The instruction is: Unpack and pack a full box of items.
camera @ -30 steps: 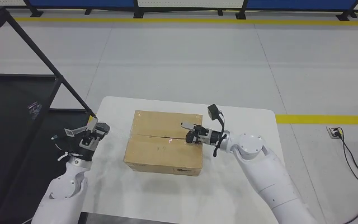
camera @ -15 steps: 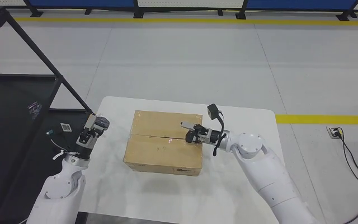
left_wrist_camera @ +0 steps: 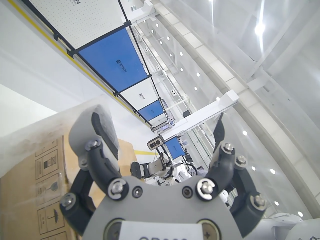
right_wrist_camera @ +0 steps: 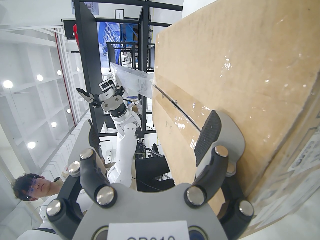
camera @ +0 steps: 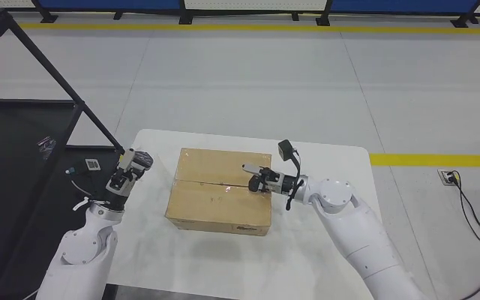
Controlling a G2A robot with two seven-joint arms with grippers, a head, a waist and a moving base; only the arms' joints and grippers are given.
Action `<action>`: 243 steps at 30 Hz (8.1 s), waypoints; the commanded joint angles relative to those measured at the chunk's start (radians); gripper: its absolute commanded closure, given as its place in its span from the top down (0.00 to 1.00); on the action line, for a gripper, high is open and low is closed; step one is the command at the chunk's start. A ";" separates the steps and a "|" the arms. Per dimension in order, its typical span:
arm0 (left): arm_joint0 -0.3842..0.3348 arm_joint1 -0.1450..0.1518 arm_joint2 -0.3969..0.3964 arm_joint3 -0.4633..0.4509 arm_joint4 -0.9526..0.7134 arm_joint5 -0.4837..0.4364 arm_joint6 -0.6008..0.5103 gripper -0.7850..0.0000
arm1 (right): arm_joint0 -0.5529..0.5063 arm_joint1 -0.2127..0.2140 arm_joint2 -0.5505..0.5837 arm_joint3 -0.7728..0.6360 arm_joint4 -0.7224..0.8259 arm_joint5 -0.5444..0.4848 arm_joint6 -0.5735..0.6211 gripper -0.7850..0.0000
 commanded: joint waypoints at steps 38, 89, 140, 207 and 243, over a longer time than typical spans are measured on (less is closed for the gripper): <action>0.070 -0.005 -0.010 -0.243 -0.180 0.012 -0.100 1.00 | -0.007 -0.001 0.002 -0.010 0.042 0.028 -0.032 1.00; 0.079 -0.018 0.009 -0.342 -0.280 0.074 -0.180 1.00 | -0.150 -0.021 -0.136 -0.430 -0.601 -0.350 -0.413 1.00; 0.084 -0.032 0.026 -0.350 -0.291 0.083 -0.197 1.00 | -0.252 -0.276 -0.483 -0.409 -1.662 0.671 -1.020 0.82; 0.065 -0.046 0.024 -0.320 -0.308 0.095 -0.213 1.00 | -0.468 -0.324 -0.251 -0.468 -1.936 0.592 -1.103 0.00; 0.193 0.002 -0.201 -0.251 -0.094 0.083 -0.385 1.00 | -0.493 -0.293 -0.096 -0.884 -2.069 0.288 -0.635 0.00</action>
